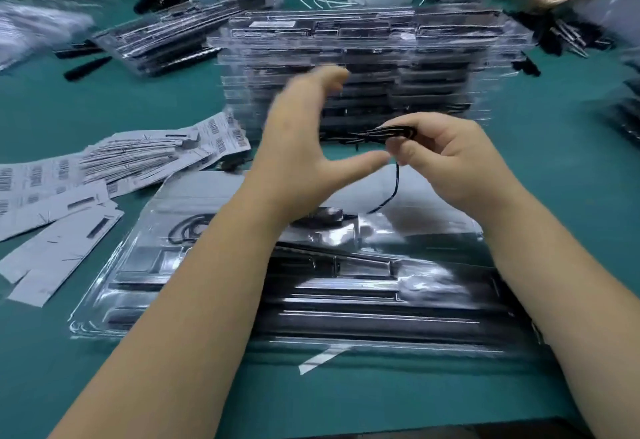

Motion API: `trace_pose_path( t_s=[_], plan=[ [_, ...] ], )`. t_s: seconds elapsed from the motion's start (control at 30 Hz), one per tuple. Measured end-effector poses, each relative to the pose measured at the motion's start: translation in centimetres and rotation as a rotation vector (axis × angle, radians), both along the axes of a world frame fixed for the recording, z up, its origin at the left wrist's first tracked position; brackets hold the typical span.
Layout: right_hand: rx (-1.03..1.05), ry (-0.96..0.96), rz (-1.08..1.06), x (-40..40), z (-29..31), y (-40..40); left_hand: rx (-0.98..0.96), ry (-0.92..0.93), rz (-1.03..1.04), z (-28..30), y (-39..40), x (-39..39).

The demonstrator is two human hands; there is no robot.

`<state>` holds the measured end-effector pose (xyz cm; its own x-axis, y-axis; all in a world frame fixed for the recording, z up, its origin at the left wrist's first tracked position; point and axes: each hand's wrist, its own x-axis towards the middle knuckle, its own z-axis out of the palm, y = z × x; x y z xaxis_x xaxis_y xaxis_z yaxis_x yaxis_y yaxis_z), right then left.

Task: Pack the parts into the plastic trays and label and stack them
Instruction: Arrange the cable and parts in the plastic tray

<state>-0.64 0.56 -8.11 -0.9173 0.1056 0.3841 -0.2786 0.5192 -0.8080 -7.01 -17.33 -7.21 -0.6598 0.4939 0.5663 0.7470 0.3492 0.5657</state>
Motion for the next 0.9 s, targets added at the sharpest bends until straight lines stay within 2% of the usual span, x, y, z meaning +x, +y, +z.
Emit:
trace_pose_path(
  t_s=[0.07,0.13,0.2,0.27,0.33,0.4,0.6,0.7,0.8,0.9],
  plan=[
    [-0.079,0.018,0.052,0.0,0.0,-0.3,-0.183,-0.031,-0.037,-0.5,0.8,0.4],
    [-0.234,-0.020,0.007,-0.2,0.1,0.3,-0.126,-0.121,-0.011,-0.9,1.4,0.3],
    [-0.210,-0.128,-0.157,-0.6,-0.1,1.0,0.111,-0.290,0.010,-0.6,1.4,0.0],
    [-0.002,-0.323,-0.247,-0.8,-0.6,1.3,0.406,-0.507,-0.030,0.0,1.0,-0.5],
    [0.136,-0.508,-0.175,-0.9,-0.9,0.8,0.655,-0.750,-0.127,0.4,0.6,-1.0],
    [0.121,-0.540,-0.095,-0.7,-0.7,0.4,0.751,-0.915,-0.187,0.6,0.6,-1.1],
    [-0.211,-0.345,-0.018,-0.5,-0.1,0.7,0.472,-1.099,-0.258,0.2,0.8,-0.9],
    [-0.345,-0.257,-0.031,-0.5,-0.1,0.8,0.189,-1.001,-0.201,-0.4,1.4,-0.7],
    [-0.339,-0.211,-0.122,-0.4,-0.2,0.8,0.012,-0.887,-0.188,-0.6,1.9,-0.2],
    [-0.389,-0.176,-0.202,-0.5,-0.2,0.8,-0.194,-0.682,-0.129,-1.0,2.7,0.8]
  ],
)
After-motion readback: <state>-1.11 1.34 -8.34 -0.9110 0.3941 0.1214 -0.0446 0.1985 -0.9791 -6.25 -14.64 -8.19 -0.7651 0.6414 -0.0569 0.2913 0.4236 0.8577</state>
